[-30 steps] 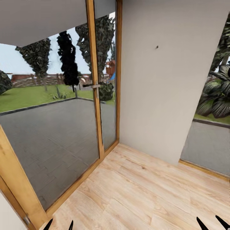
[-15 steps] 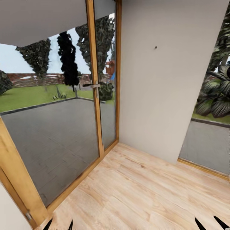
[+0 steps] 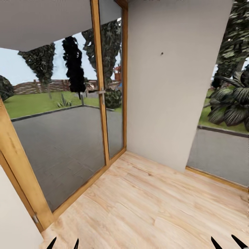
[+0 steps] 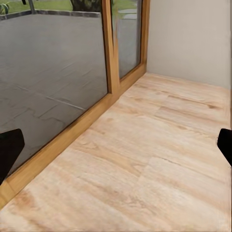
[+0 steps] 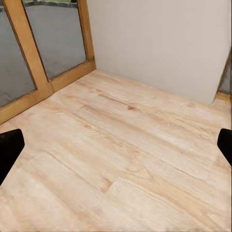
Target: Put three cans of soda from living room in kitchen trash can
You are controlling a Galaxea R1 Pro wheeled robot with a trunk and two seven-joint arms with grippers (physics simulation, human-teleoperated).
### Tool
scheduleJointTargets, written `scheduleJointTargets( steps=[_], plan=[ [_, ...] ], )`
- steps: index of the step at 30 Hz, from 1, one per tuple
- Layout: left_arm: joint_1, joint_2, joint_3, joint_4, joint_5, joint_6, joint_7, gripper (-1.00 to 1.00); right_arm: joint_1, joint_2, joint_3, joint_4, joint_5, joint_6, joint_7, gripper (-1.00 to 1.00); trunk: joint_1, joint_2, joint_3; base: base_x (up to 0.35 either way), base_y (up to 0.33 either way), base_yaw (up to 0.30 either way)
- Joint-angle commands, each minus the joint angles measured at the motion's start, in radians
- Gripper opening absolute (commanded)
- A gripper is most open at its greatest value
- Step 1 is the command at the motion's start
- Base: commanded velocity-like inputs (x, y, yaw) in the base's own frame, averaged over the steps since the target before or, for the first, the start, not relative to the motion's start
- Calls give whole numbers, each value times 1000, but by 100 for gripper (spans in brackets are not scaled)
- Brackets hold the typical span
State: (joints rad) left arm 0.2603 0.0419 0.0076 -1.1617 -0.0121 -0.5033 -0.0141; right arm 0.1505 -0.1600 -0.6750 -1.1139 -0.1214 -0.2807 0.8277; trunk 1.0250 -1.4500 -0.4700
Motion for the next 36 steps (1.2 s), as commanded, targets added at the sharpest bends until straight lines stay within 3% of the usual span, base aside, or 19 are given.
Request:
scheduleJointTargets(
  steps=[1, 19, 36],
  plan=[
    [0, 0, 0, 0, 0, 0, 0, 100, 0, 0, 0, 1, 0, 0, -5, 100, 0, 0, 0, -301, -158, 0],
    [-1, -4, -4, 2, -2, 6, 2, 100, 0, 0, 1, 5, 10, 0, -14, 100, 0, 0, 0, -260, -208, 0],
    [-4, -4, -7, 4, -3, 6, 2, 100, 0, 0, 2, 5, 15, -2, -13, 100, 0, 0, 0, -21, -300, 0]
  ],
)
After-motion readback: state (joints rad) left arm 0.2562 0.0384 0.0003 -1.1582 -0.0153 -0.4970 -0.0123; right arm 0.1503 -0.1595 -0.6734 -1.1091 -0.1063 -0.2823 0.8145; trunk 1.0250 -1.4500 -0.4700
